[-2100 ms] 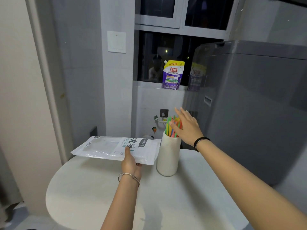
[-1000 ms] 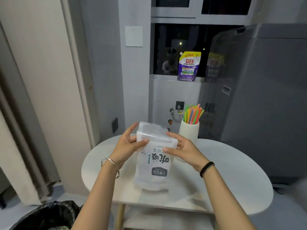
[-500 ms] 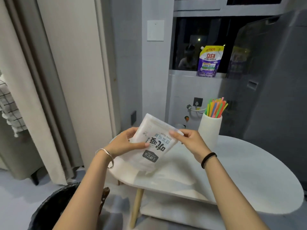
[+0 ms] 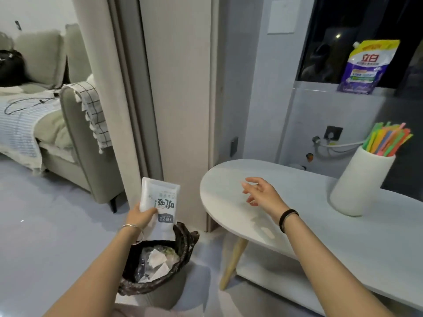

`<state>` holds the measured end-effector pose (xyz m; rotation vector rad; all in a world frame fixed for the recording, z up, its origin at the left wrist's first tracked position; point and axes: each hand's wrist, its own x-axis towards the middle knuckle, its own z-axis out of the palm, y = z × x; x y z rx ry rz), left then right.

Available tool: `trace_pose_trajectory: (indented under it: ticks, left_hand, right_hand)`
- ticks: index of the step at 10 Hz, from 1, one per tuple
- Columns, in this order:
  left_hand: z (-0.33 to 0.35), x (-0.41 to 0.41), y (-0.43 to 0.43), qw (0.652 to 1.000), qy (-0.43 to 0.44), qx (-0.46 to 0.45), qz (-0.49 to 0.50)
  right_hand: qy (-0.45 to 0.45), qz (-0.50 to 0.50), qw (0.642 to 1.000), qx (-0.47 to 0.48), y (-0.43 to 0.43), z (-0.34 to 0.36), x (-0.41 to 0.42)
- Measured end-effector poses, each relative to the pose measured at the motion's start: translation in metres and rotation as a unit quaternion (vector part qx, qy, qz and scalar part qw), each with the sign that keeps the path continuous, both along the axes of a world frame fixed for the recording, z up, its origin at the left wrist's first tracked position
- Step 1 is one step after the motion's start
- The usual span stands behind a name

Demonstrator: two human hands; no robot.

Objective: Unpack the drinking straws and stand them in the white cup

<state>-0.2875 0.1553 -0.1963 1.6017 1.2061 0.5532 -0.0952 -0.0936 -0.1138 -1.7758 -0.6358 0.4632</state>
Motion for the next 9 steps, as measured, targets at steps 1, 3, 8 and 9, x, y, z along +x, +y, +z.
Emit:
trace_pose_trajectory:
  ticks: [1, 3, 8, 9]
  left_hand:
    - [-0.032, -0.018, 0.019, 0.998, 0.048, -0.033, 0.011]
    - [-0.071, -0.028, 0.027, 0.975, 0.206, -0.055, -0.07]
    - [-0.05, -0.008, 0.003, 0.909, 0.384, -0.008, -0.161]
    - [-0.035, 0.007, 0.0, 0.927, 0.342, 0.086, -0.13]
  right_hand:
    - [-0.004, 0.017, 1.0, -0.019, 0.014, -0.01, -0.002]
    - [0.005, 0.042, 0.998, -0.044, 0.035, -0.027, -0.002]
    - [0.0, 0.06, 0.996, -0.071, 0.031, -0.025, -0.001]
    - [-0.005, 0.051, 0.996, -0.069, 0.024, -0.02, 0.0]
